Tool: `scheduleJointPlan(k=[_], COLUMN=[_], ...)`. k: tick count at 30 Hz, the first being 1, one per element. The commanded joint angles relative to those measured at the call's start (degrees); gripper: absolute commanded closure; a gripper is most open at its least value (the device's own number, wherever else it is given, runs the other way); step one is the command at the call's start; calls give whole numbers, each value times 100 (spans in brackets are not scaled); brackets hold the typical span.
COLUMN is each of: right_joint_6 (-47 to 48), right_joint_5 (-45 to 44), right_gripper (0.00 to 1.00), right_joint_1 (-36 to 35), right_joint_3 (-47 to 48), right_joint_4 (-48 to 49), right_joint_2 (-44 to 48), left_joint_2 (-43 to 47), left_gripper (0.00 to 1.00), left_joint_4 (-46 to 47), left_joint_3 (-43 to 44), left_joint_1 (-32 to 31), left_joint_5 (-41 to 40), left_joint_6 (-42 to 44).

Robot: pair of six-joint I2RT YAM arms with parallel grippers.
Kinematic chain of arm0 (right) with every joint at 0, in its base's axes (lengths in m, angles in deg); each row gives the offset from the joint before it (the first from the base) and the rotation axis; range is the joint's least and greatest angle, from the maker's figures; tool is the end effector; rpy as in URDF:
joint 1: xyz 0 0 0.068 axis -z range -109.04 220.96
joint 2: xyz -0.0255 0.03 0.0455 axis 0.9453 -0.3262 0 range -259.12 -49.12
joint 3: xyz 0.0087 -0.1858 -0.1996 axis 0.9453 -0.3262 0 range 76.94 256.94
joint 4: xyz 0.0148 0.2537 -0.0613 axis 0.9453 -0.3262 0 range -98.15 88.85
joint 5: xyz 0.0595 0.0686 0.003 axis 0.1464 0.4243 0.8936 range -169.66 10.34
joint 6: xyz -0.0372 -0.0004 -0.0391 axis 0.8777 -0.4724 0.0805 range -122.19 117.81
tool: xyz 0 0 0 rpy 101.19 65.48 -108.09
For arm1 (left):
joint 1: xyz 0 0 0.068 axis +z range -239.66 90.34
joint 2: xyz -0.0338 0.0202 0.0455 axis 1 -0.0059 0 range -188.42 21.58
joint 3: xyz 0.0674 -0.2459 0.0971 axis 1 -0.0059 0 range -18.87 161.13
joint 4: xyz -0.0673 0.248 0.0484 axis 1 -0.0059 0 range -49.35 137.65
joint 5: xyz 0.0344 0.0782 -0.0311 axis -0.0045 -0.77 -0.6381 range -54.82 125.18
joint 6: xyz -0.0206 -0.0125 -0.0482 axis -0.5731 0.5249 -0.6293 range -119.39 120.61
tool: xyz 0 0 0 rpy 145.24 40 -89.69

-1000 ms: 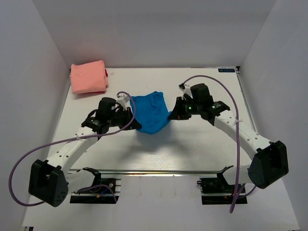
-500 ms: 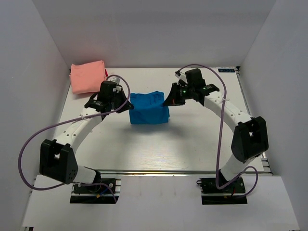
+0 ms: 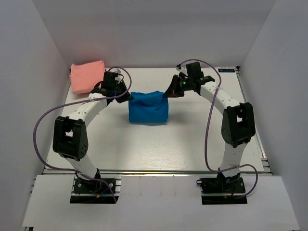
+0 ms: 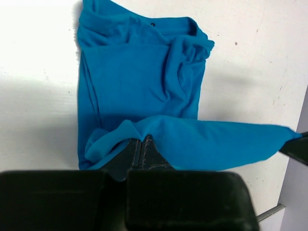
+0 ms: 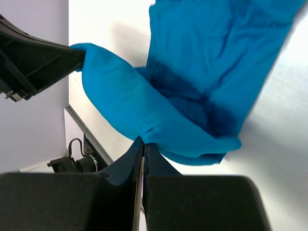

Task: Fold and stack the t-shirts
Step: Fold the long partially folded tshirt into a neat square

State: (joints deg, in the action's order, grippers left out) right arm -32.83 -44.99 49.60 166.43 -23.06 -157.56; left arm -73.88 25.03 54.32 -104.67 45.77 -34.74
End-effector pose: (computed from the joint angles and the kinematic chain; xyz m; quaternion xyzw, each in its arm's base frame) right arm 0.3957 0.1765 0.2735 -0.0533 0.8753 0.4176 0.2379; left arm 0.3575 -0.1027 0.2622 -0.1275 0.9113 -0.2397 0.3095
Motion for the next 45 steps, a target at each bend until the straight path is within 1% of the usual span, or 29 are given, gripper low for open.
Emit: scheduleJointPlan(k=[1, 4, 9, 10, 13, 17, 18, 19, 20, 21, 22, 23, 24, 26, 27, 28, 29, 30, 31, 32, 34, 35, 36, 38, 40, 44, 45], right_joint_6=[-57, -109, -153, -145, 13, -57, -22, -30, -4, 39, 40, 57, 162, 311, 338, 417, 470, 505, 610, 611, 725, 664, 681, 603, 620, 541, 532], right_joint_5=[277, 294, 346, 408, 654, 436, 356, 312, 129, 5, -92, -93, -40, -57, -92, -267, -303, -356, -339, -339, -321, -330, -286, -120, 47, 197, 363], right_gripper=[100, 100, 100, 100, 100, 100, 100, 100, 93, 76, 50, 11, 10, 10, 10, 10, 10, 10, 10, 10, 10, 10, 10, 10, 10, 10, 10], right_joint_1=[89, 176, 334, 326, 396, 458, 467, 493, 493, 493, 536, 537, 546, 581, 581, 572, 581, 572, 555, 528, 511, 458, 449, 405, 344, 273, 308], right_joint_3=[472, 613, 1113, 1175, 1622, 2010, 2072, 2220, 2274, 2327, 2545, 2660, 2922, 3318, 3303, 3155, 2875, 2741, 2618, 2252, 1977, 1767, 1686, 1449, 1395, 1536, 1684], right_joint_4=[354, 635, 741, 776, 1056, 1251, 1346, 1478, 1531, 1689, 1690, 1690, 1629, 1348, 1208, 1155, 1171, 1206, 1224, 1207, 1119, 1128, 1171, 1242, 1268, 1339, 1408], right_joint_2=[-203, -440, -880, -1176, -1678, -2241, -2295, -2348, -2496, -2541, -2594, -2716, -2839, -2919, -2763, -2674, -2569, -2246, -2156, -2059, -1769, -1655, -1610, -1566, -1653, -1961, -2031], left_joint_2=[-156, -507, -1061, -1132, -1430, -1984, -2090, -2186, -2353, -2441, -2529, -2582, -2583, -2583, -2487, -2356, -2276, -2197, -2118, -2039, -1915, -1915, -1863, -1967, -2177, -2477, -2643], left_gripper=[100, 100, 100, 100, 100, 100, 94, 80, 72, 52, 37, 24, 1, 0, 0, 0, 0, 0, 0, 0, 0, 0, 0, 0, 0, 0, 0], left_joint_4=[265, 388, 442, 546, 1003, 1346, 1347, 1451, 1505, 1505, 1410, 1339, 1338, 1286, 1286, 1286, 1286, 1338, 1390, 1452, 1566, 1767, 1952, 2138, 2051, 2102, 2103], left_joint_3=[414, 661, 1074, 1075, 1075, 1399, 1583, 1637, 1759, 1847, 1970, 2102, 2260, 2261, 2261, 2261, 2209, 2104, 2033, 1911, 1805, 1674, 1585, 1523, 1636, 1752, 1830], left_joint_1=[138, 199, 305, 305, 357, 410, 411, 411, 411, 463, 463, 524, 525, 578, 578, 578, 578, 578, 517, 516, 359, 358, 306, 244, 244, 191, 191], left_joint_5=[215, 364, 497, 497, 497, 629, 629, 542, 436, 244, 242, 303, 303, 251, 251, 251, 251, 320, 373, 374, 741, 943, 1450, 1700, 1754, 1754, 1693], left_joint_6=[151, 152, 152, 152, 152, 90, 90, 90, 90, 20, 20, 20, 20, 20, 20, 81, 142, 195, 343, 406, 634, 687, 688, 740, 793, 793, 793])
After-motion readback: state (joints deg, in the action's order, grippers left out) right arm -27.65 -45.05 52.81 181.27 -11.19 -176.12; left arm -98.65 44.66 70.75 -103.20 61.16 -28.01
